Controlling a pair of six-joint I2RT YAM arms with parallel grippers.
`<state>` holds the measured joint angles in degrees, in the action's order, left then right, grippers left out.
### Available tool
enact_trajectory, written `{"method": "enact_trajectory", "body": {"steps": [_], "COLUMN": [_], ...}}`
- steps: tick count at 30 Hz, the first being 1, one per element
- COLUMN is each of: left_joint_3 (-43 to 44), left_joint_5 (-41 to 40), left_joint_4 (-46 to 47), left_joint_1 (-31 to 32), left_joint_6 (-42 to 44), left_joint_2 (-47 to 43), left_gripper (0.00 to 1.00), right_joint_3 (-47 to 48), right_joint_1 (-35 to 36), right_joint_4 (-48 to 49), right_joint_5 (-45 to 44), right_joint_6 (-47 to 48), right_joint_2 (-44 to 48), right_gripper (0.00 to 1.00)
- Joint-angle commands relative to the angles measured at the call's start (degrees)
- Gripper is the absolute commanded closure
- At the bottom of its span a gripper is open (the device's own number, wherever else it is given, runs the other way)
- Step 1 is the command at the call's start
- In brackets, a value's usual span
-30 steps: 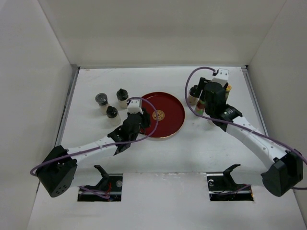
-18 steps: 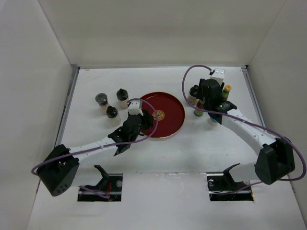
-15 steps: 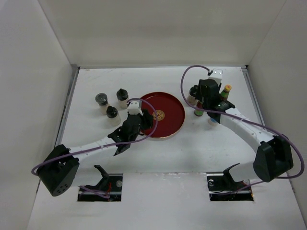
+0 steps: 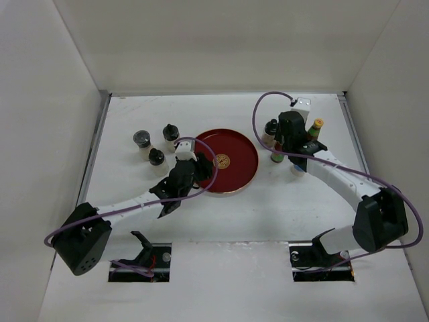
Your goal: Organize the condiment bottles
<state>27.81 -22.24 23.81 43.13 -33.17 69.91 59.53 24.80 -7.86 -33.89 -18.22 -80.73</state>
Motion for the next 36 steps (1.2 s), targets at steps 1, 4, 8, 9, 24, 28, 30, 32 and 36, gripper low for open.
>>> {"method": "enact_trajectory", "body": {"steps": [1, 4, 8, 9, 24, 28, 30, 32, 36], "left_joint_3": [-0.8, -1.4, -2.2, -2.4, -4.6, -5.4, -5.5, -5.5, -5.5], "left_joint_5": [0.6, 0.4, 0.6, 0.6, 0.6, 0.2, 0.7, 0.9, 1.2], "left_joint_4": [2.9, 3.1, 3.6, 4.0, 4.5, 5.1, 5.4, 5.6, 6.3], "left_joint_1": [-0.6, -1.3, -2.0, -2.3, -5.1, -5.4, -5.7, -5.4, -5.5], "left_joint_6": [-1.0, -1.2, -2.1, -2.1, -3.2, -3.3, -3.4, -3.4, -3.4], "left_joint_2": [-1.7, -2.4, -3.4, -3.4, -5.8, -6.6, -6.2, -5.8, -4.9], "left_gripper": [0.52, 0.52, 0.52, 0.51, 0.41, 0.40, 0.40, 0.40, 0.40], "right_joint_3": [1.7, 2.5, 5.5, 6.3, 22.8, 28.7, 31.7, 34.4, 38.4], "right_joint_1": [-0.3, 0.0, 0.6, 1.3, 13.1, 13.8, 14.3, 14.8, 15.7], "right_joint_4": [1.8, 2.8, 2.7, 2.4, 9.3, 11.5, 12.3, 12.6, 12.5], "right_joint_5": [-1.6, -2.9, -3.8, -3.8, 2.2, 5.4, 6.5, 6.7, 6.5], "right_joint_6": [-0.7, -0.2, 1.4, 1.6, 1.1, 1.3, 1.4, 2.4, 4.1], "right_joint_2": [4.0, 7.5, 11.5, 11.8, -7.1, -14.7, -18.5, -21.9, -27.0], "right_gripper": [0.78, 0.80, 0.82, 0.82, 0.84, 0.84, 0.84, 0.84, 0.84]}}
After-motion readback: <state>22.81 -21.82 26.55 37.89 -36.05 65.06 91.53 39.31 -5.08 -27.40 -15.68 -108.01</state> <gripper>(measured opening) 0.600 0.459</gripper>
